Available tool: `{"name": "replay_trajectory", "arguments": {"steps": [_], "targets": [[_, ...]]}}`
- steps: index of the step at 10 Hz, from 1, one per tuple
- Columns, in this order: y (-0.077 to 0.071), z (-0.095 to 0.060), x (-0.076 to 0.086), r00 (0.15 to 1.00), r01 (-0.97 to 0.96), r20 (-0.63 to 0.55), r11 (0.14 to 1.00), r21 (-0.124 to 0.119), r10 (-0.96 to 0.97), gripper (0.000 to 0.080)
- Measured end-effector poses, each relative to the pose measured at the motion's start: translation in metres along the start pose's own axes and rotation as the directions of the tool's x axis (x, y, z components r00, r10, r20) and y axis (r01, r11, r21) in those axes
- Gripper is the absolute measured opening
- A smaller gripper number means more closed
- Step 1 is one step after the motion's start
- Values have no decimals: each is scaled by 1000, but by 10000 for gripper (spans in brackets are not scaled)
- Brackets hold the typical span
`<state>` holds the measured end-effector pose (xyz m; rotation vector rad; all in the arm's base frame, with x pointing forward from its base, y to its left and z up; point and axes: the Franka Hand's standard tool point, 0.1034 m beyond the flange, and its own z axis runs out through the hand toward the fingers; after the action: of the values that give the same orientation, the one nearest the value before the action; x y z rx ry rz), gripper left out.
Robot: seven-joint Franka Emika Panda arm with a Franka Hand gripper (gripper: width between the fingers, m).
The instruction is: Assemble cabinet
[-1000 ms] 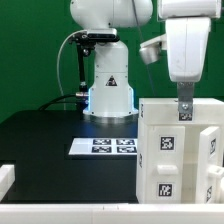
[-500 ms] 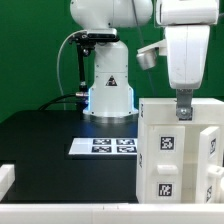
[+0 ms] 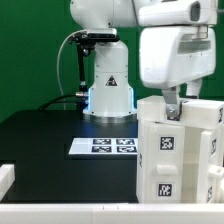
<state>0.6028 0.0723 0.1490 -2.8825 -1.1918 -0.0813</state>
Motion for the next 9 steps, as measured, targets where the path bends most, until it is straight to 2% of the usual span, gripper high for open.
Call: {"name": "replay_trajectory", "arguments": {"steps": [1, 4, 8, 9], "targets": [[-1, 0, 0, 993, -115, -6, 993, -3, 115, 552], [-3, 0, 3, 900, -436, -13, 900, -1, 436, 554], [-2, 0, 3, 790, -613, -14, 790, 2, 613, 554], [-3, -1, 3, 682, -731, -16, 682, 5, 731, 554]]}}
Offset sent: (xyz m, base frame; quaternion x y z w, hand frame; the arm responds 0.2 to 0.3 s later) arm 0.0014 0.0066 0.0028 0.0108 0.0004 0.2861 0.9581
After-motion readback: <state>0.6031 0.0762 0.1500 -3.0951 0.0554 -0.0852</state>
